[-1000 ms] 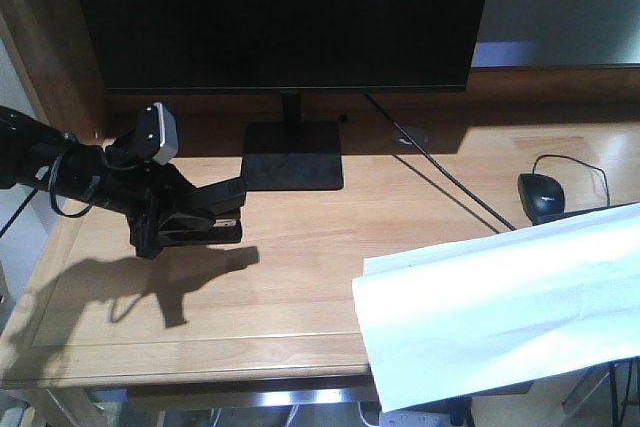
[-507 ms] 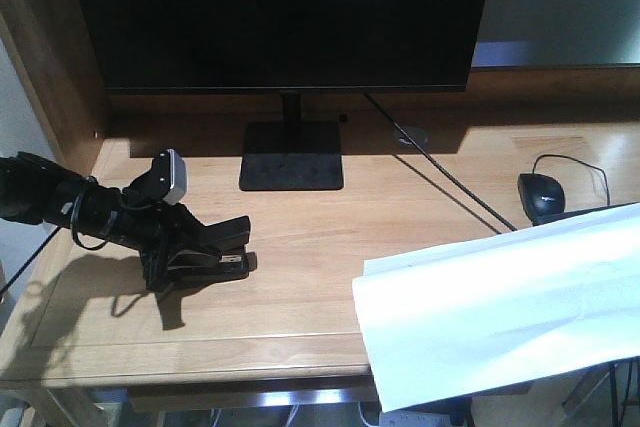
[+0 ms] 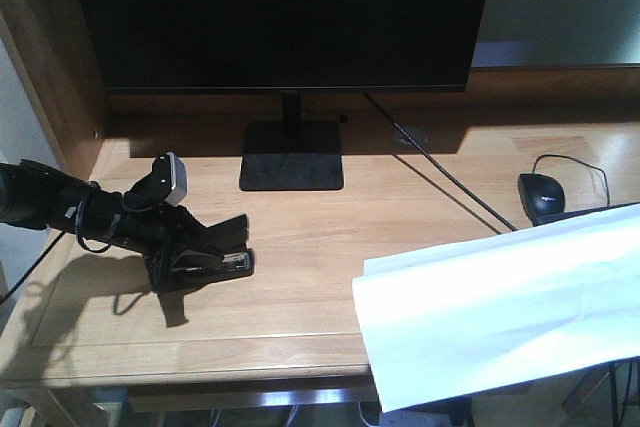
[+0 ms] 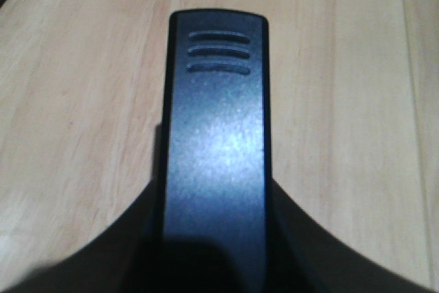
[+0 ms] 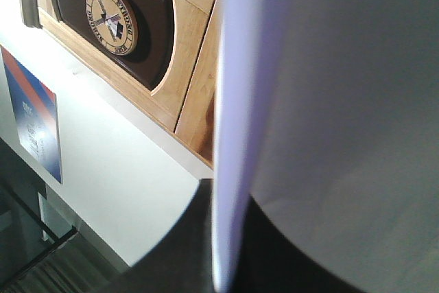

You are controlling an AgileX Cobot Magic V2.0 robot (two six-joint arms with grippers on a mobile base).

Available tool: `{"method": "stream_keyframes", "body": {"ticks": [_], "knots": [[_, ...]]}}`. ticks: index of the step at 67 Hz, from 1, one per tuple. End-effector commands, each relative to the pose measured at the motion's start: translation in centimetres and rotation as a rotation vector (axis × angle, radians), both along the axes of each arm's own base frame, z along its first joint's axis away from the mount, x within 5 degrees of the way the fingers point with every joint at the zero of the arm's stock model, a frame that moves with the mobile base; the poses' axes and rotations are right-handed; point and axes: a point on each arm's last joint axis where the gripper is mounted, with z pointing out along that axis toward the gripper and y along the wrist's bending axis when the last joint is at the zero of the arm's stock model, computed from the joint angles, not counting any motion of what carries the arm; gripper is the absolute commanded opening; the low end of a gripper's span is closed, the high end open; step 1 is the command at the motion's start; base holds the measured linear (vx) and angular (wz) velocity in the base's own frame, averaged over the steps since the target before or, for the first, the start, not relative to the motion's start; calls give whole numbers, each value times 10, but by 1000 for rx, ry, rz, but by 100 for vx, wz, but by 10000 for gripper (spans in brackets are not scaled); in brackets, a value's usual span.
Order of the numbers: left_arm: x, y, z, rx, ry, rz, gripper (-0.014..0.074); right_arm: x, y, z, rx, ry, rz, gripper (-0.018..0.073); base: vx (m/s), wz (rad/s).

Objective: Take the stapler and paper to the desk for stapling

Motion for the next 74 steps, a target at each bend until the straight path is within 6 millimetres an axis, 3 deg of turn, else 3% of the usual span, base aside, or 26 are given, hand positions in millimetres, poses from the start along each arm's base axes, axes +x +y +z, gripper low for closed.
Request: {"method": "stream_keyframes", "body": {"ticks": [1, 14, 32, 43, 61, 74], "knots": [[8, -3, 34, -61, -85, 35, 356, -2, 1, 13, 22, -73, 21, -6, 0, 0], [7, -4, 45, -69, -105, 28, 481, -2, 1, 13, 22, -73, 21, -6, 0, 0], [-2, -7, 87, -111, -177, -19, 459, -2, 1, 13, 22, -73, 21, -5, 0, 0], [-5, -7, 98, -109, -203, -29, 347, -2, 1, 13, 22, -73, 21, -5, 0, 0], [-5, -7, 89, -76, -189, -46, -1, -2, 1, 13, 22, -73, 21, -5, 0, 0], [-4, -10, 87, -65, -194, -43, -8, -2, 1, 13, 22, -73, 21, -5, 0, 0]]}}
